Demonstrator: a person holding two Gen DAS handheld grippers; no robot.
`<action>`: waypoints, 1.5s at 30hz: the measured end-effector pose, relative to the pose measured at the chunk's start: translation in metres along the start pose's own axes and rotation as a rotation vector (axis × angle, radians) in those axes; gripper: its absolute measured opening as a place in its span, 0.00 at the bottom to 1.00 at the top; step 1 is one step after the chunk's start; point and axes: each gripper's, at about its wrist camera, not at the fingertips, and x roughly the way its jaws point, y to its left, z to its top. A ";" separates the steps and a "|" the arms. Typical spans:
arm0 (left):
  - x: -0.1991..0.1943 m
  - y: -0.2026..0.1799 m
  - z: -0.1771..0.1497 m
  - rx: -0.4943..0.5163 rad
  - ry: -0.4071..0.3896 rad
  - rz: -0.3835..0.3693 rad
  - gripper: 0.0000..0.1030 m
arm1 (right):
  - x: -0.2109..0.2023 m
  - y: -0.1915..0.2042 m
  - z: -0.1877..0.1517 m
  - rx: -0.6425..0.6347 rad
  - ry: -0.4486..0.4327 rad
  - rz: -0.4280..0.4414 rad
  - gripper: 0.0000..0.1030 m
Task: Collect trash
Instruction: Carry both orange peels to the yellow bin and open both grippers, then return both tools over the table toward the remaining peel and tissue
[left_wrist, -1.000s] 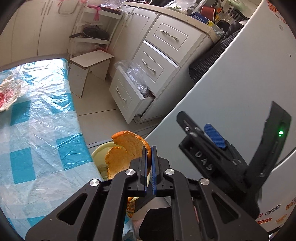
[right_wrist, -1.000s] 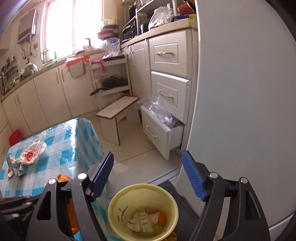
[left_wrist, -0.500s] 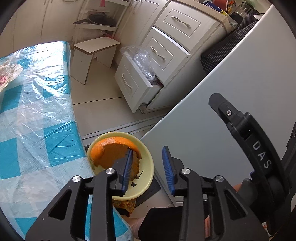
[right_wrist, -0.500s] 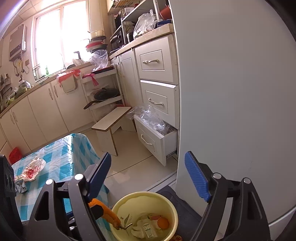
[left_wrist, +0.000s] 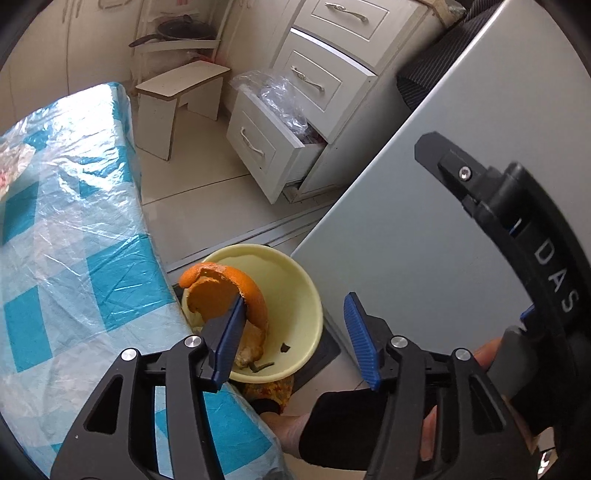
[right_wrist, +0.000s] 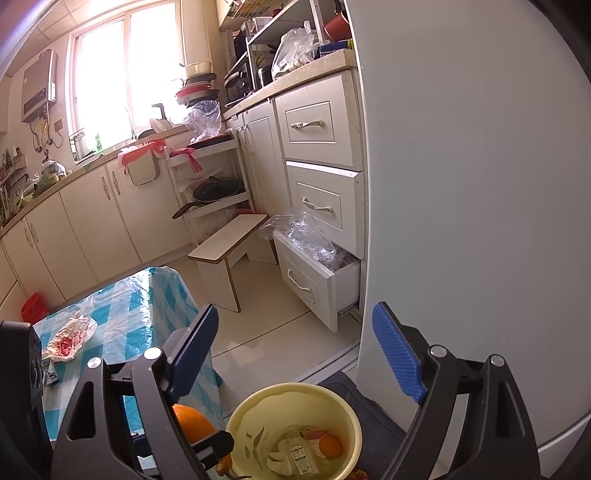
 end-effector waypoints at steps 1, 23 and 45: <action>0.000 -0.002 0.000 0.025 0.000 0.024 0.52 | 0.000 0.000 0.000 0.000 -0.001 0.000 0.80; -0.095 0.028 -0.035 -0.003 -0.180 0.249 0.75 | -0.005 0.045 -0.004 -0.127 -0.004 0.059 0.85; -0.216 0.149 -0.120 -0.321 -0.348 0.439 0.79 | -0.029 0.173 -0.048 -0.448 0.067 0.308 0.86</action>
